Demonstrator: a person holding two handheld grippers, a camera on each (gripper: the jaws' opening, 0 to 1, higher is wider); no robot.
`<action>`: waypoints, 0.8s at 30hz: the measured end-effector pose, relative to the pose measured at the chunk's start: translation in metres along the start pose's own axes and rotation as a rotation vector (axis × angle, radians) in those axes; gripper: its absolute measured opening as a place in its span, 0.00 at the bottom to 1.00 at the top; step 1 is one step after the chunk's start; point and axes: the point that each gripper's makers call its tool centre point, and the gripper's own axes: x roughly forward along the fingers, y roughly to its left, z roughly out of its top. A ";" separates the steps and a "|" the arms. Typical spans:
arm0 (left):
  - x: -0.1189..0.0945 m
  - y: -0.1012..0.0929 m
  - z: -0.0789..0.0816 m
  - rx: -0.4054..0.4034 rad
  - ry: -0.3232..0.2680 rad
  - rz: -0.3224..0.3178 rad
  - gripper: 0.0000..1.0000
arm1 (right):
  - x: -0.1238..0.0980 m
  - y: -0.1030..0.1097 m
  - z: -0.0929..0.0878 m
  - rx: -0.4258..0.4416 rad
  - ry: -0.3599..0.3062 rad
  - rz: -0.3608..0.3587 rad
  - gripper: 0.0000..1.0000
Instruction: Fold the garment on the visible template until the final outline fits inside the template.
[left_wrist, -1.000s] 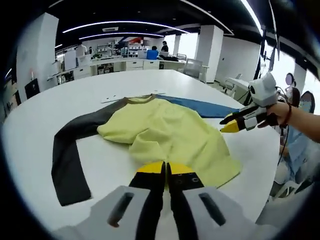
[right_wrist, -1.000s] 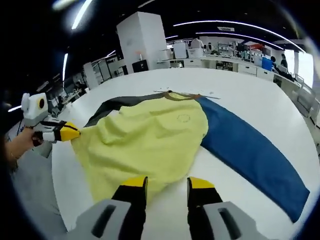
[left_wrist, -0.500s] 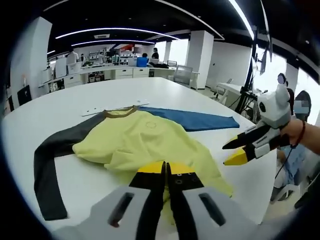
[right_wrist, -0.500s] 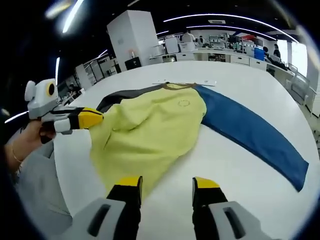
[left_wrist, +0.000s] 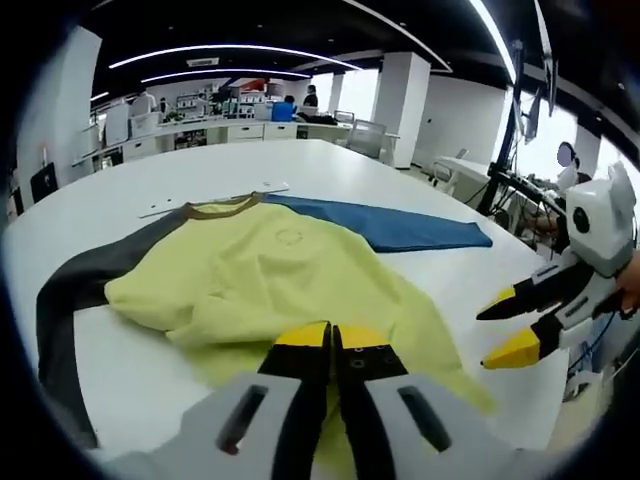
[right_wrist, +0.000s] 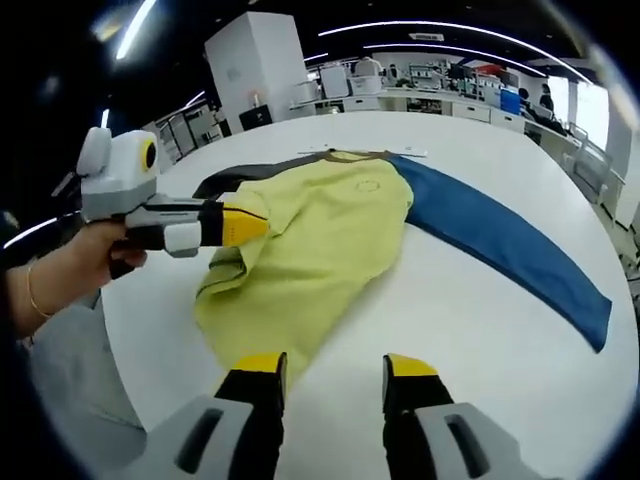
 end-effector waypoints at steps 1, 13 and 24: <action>0.004 -0.001 -0.003 0.003 0.006 -0.003 0.00 | 0.000 -0.001 -0.001 0.006 0.003 -0.004 0.36; 0.017 -0.002 -0.021 0.046 0.063 0.062 0.01 | 0.000 0.000 -0.008 -0.010 0.024 -0.045 0.35; 0.002 -0.008 0.000 0.142 -0.017 0.038 0.26 | -0.003 0.004 -0.006 0.007 0.015 -0.047 0.36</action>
